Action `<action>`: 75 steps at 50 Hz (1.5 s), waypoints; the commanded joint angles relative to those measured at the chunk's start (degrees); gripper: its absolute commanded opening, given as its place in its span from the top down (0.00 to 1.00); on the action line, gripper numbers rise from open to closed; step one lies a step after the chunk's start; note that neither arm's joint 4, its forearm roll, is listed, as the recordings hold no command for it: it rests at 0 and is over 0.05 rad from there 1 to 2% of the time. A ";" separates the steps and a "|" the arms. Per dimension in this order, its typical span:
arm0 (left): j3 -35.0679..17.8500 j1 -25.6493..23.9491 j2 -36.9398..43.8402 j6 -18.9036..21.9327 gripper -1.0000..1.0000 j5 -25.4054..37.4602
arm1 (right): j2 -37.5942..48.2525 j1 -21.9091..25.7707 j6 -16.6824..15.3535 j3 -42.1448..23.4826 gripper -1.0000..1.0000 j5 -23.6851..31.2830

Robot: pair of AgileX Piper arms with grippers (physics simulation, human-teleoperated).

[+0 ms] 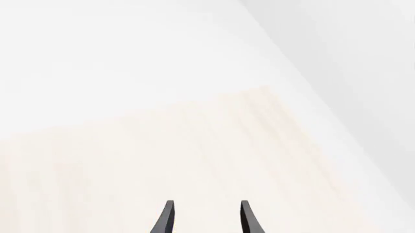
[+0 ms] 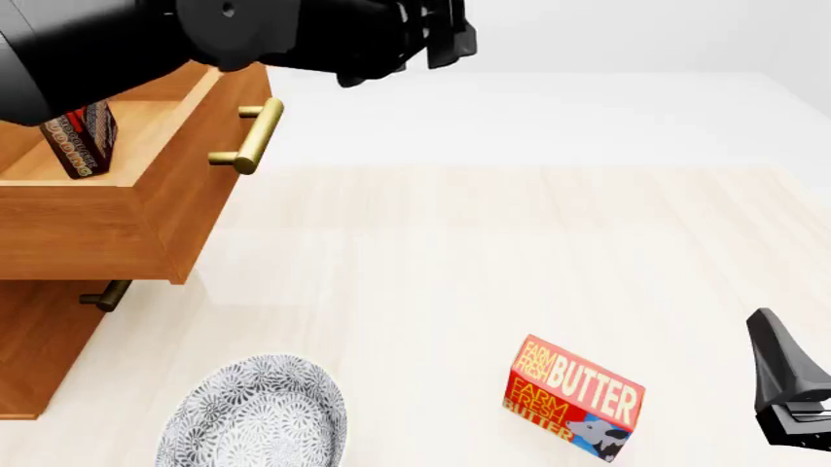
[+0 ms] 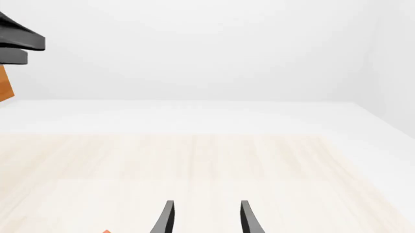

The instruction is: Put the chocolate pudding in the top drawer of the cabinet and close it.

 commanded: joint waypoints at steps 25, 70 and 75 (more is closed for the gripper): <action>14.08 1.79 -2.91 -8.72 0.00 -9.22 | 0.01 0.01 -0.01 0.00 0.00 0.00; 21.31 7.94 -4.89 -11.01 0.00 -13.14 | 0.01 -0.01 0.00 0.00 0.00 0.00; 21.95 8.36 -5.74 -11.43 0.00 -12.69 | 0.00 0.00 -0.01 0.00 0.00 0.00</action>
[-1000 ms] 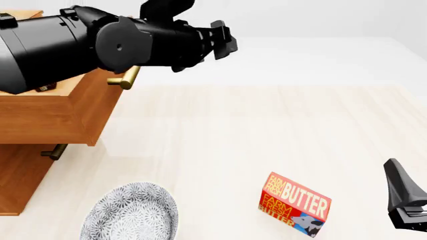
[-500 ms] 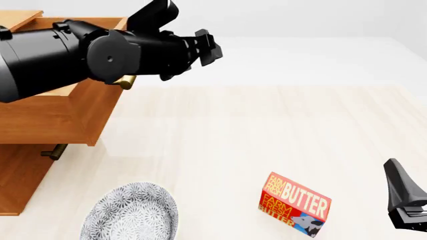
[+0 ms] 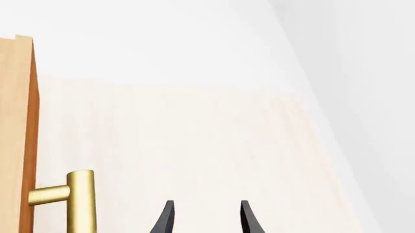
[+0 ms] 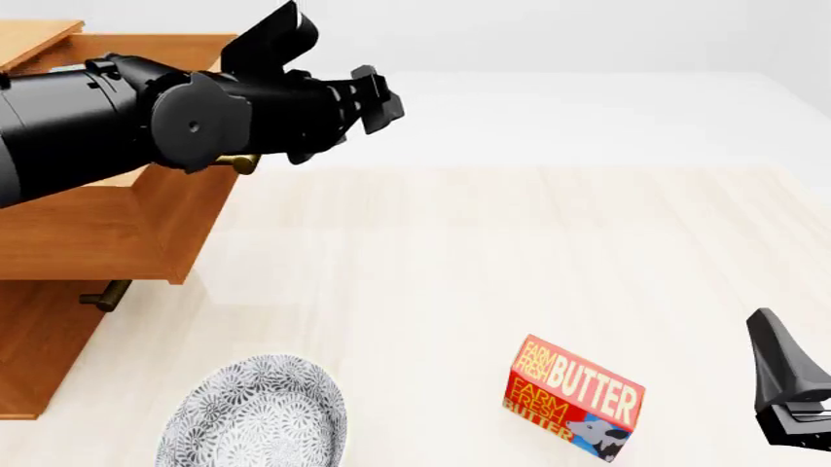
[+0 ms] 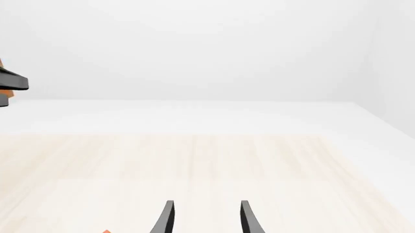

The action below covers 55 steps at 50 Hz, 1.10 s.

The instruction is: Put the chocolate pudding in the top drawer of the cabinet and close it.

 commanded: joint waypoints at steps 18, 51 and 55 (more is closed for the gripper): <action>2.21 4.48 -1.37 1.59 0.00 0.27 | -0.01 0.00 0.01 0.00 0.00 0.00; 3.73 8.14 -2.00 4.34 0.00 1.11 | -0.01 0.00 0.00 0.00 0.00 0.00; 3.91 8.62 -2.40 4.52 0.00 1.38 | -0.01 0.00 0.00 0.00 0.00 0.00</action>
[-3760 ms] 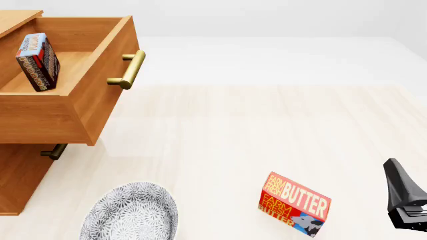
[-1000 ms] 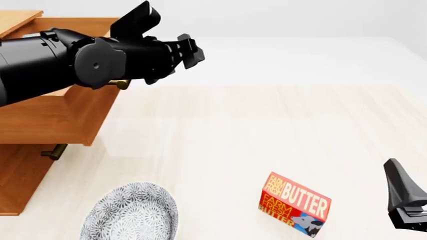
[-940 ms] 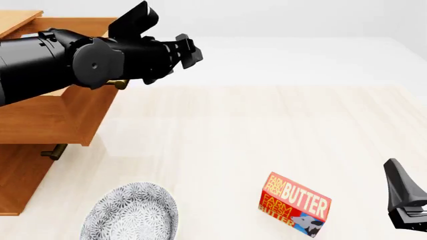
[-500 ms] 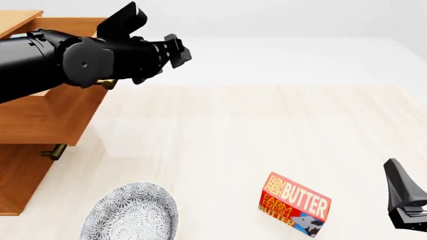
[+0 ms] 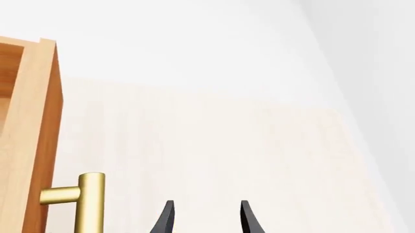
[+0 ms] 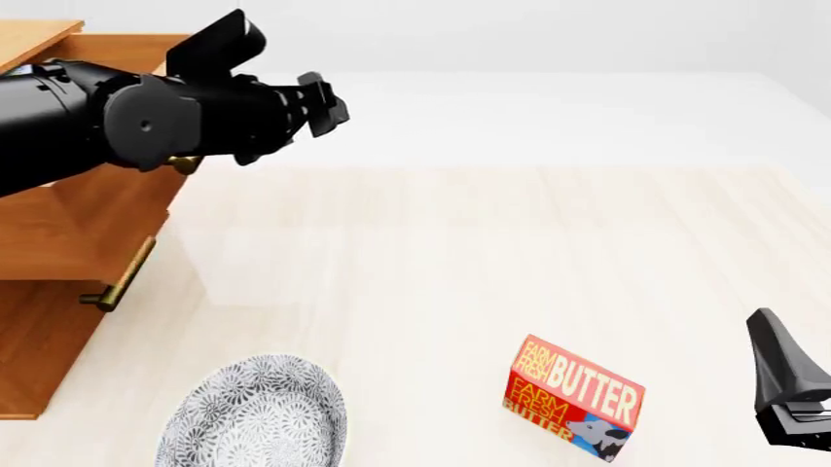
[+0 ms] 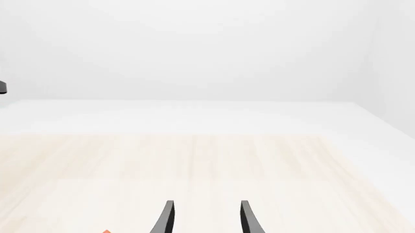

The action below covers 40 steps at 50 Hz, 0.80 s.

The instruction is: Put the chocolate pudding in the top drawer of the cabinet and close it.

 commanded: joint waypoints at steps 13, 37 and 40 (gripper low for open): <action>1.35 2.50 -0.90 1.75 0.00 0.43 | 0.00 0.00 0.00 0.00 0.00 0.00; 3.94 6.80 -2.45 4.29 0.00 0.73 | 0.00 0.01 0.00 0.00 0.00 0.00; 4.23 7.07 -2.65 4.22 0.00 0.68 | -0.02 0.01 0.01 0.00 0.00 0.00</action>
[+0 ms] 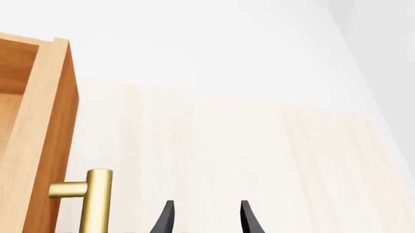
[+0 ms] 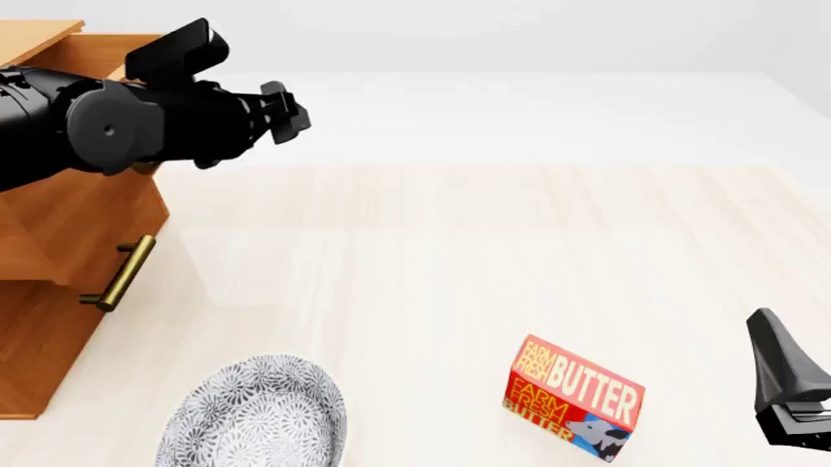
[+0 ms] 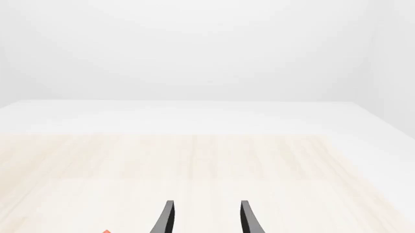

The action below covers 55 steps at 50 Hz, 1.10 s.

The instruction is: Put the chocolate pudding in the top drawer of the cabinet and close it.

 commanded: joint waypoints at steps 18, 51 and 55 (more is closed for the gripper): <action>4.53 5.30 -3.56 0.96 0.00 -0.22 | 0.00 -0.01 0.00 0.00 0.00 0.00; 0.46 12.58 -4.34 8.97 0.00 3.15 | -0.01 0.00 -0.02 0.00 0.00 0.00; 1.89 12.14 -3.62 8.39 0.00 1.85 | 0.01 0.00 0.01 0.00 0.00 0.00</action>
